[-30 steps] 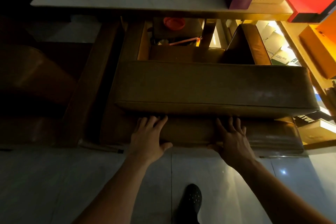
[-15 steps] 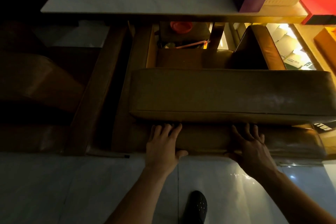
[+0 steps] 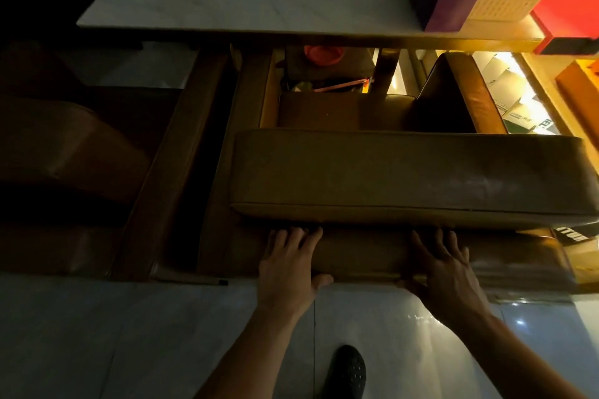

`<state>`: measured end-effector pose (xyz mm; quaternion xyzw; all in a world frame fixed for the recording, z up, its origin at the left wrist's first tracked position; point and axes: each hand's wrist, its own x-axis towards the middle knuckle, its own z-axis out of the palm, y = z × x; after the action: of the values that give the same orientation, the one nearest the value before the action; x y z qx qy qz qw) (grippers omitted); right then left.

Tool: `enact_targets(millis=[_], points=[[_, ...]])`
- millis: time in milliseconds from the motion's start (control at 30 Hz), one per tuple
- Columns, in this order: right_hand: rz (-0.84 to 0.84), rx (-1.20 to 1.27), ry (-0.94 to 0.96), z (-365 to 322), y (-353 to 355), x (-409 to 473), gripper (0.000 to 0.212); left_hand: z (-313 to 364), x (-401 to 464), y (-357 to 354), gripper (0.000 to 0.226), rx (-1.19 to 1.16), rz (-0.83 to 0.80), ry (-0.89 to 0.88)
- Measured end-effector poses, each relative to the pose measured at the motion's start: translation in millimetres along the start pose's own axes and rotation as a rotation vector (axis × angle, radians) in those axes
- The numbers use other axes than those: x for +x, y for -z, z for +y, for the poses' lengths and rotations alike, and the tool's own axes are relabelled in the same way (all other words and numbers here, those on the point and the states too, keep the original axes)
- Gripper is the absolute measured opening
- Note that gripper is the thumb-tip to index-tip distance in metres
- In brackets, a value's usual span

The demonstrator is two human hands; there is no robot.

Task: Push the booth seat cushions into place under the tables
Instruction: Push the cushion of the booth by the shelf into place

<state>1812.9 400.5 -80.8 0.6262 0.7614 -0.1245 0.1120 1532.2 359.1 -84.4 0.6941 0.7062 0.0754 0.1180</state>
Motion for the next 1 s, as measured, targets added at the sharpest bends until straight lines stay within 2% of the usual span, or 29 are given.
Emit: enact_targets(millis=[667,1000], points=[[-0.021,-0.008,-0.021,-4,-5,-8,0.101,-3,-10,-3,0.086,0.011,0.009,-0.020],[-0.031,-0.049,-0.016,-10,0,-9,0.102,-4,-10,-3,0.089,0.006,-0.062,0.014]])
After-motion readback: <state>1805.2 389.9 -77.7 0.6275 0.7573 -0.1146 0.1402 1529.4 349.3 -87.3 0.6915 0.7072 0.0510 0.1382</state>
